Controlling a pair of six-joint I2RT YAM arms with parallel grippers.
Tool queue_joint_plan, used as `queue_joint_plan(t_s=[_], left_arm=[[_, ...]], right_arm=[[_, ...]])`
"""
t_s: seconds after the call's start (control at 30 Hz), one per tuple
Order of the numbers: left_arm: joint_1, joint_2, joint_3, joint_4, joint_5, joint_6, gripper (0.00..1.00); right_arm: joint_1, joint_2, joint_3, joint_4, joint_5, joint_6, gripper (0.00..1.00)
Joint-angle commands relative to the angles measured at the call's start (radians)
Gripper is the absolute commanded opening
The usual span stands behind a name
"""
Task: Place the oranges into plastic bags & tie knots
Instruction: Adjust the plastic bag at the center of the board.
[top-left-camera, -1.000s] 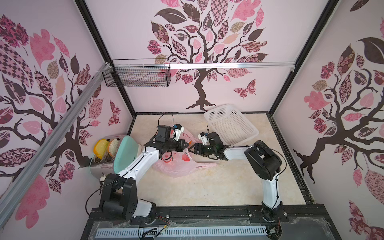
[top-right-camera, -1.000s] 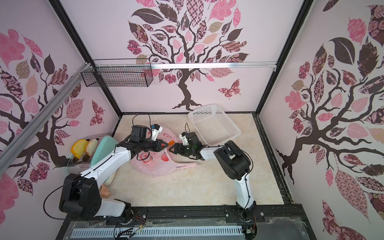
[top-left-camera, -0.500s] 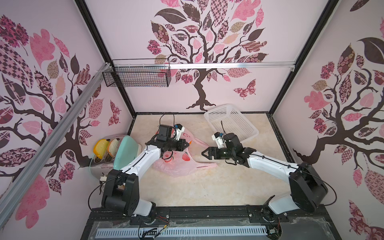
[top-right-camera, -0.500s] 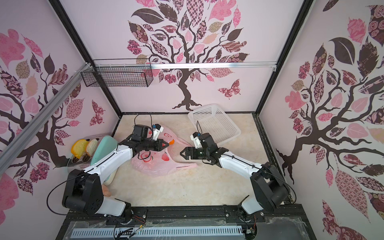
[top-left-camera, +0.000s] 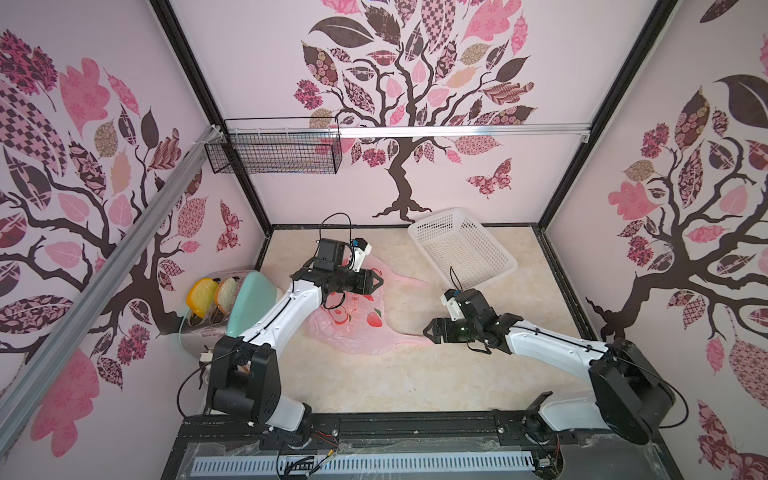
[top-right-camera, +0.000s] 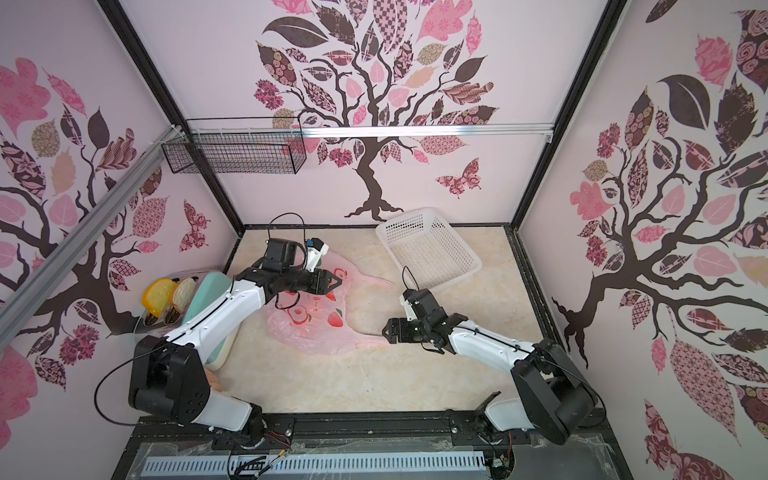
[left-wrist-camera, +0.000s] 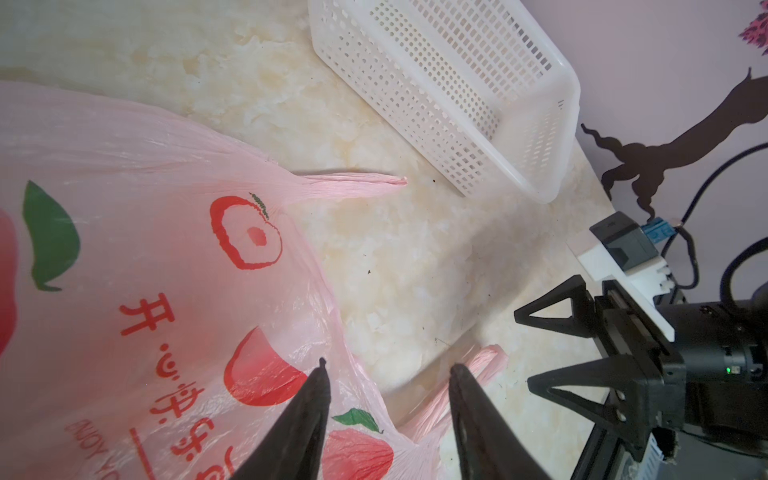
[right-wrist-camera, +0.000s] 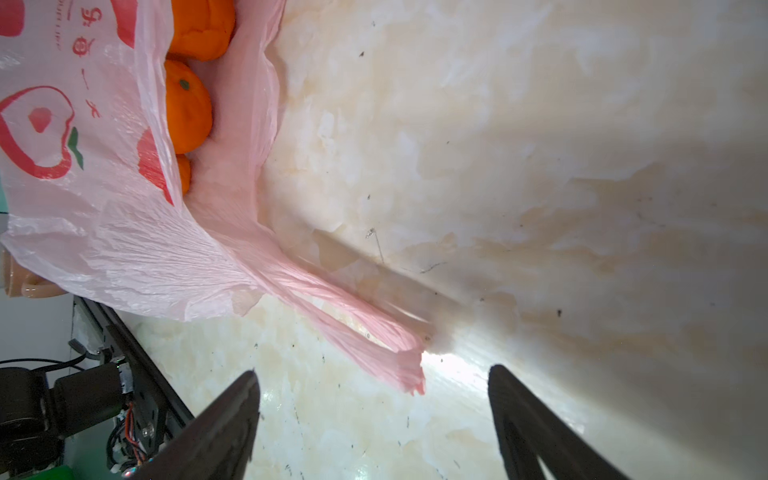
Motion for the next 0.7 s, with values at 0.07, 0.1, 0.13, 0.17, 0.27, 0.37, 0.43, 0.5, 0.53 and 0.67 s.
queue_joint_plan(t_s=[0.07,0.1,0.13,0.17,0.27,0.37,0.43,0.5,0.53,0.67], left_arm=[[-0.040,0.116,0.159,-0.130,-0.060,0.151,0.49],[-0.050,0.145,0.192,-0.151,-0.067,0.172,0.49],[-0.060,0.175,0.217,-0.164,-0.081,0.191,0.49],[-0.071,0.199,0.235,-0.173,-0.096,0.209,0.49],[-0.102,0.276,0.290,-0.195,-0.132,0.275,0.50],[-0.108,0.352,0.353,-0.201,-0.134,0.297,0.50],[-0.112,0.397,0.402,-0.208,-0.129,0.313,0.50],[-0.120,0.435,0.434,-0.210,-0.127,0.337,0.51],[-0.125,0.454,0.451,-0.212,-0.130,0.355,0.52],[-0.129,0.529,0.512,-0.208,-0.146,0.376,0.53]], right_arm=[[0.015,0.074,0.027,0.018,-0.004,-0.018,0.83],[0.028,0.080,0.025,0.011,0.006,-0.017,0.83],[0.036,0.083,0.018,0.011,0.017,-0.012,0.83],[0.039,0.087,0.014,0.018,0.019,-0.003,0.83],[0.038,0.103,0.005,0.043,0.024,0.004,0.80],[0.038,0.126,0.018,0.056,0.020,0.002,0.70],[0.038,0.141,0.026,0.053,-0.014,0.010,0.65],[0.040,0.137,0.010,0.065,-0.033,0.023,0.65],[0.038,0.132,-0.001,0.070,-0.034,0.027,0.63],[0.038,0.129,-0.017,0.077,-0.036,0.027,0.57]])
